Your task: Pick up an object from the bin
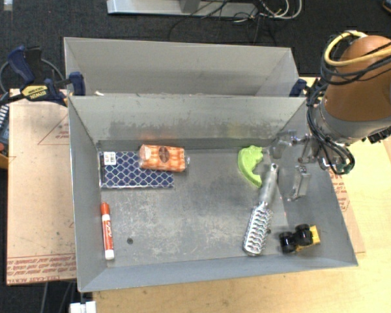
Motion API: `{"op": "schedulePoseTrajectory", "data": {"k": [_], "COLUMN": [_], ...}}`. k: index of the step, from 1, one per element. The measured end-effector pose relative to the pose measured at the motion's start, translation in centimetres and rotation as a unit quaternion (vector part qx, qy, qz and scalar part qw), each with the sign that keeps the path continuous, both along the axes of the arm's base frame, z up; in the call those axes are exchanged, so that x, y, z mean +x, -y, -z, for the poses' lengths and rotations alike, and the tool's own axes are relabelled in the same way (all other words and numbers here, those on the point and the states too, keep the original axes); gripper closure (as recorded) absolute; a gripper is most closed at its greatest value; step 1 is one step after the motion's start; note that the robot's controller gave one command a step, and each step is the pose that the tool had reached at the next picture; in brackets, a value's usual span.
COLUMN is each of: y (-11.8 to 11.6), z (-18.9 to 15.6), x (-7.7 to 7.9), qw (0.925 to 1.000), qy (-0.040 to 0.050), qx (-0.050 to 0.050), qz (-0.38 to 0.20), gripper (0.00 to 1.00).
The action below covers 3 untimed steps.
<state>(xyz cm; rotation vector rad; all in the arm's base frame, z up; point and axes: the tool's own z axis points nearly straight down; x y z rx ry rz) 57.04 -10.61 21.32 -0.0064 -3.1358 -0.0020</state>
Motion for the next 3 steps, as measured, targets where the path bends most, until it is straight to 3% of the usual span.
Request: {"op": "schedulePoseTrajectory", "data": {"k": [1, 2, 3], "y": [-0.1, -3.0, -2.9], "z": [-0.5, 8.1, 7.6], "x": [0.1, -0.5, -2.8], "qw": [1.0000, 0.9660, 0.9528], "qy": [0.0038, 0.0041, 0.0038], "qx": [-0.001, 0.001, 0.001], "qz": [-0.002, -0.259, -0.304], "gripper": [0.00, 0.00, 0.00]}}
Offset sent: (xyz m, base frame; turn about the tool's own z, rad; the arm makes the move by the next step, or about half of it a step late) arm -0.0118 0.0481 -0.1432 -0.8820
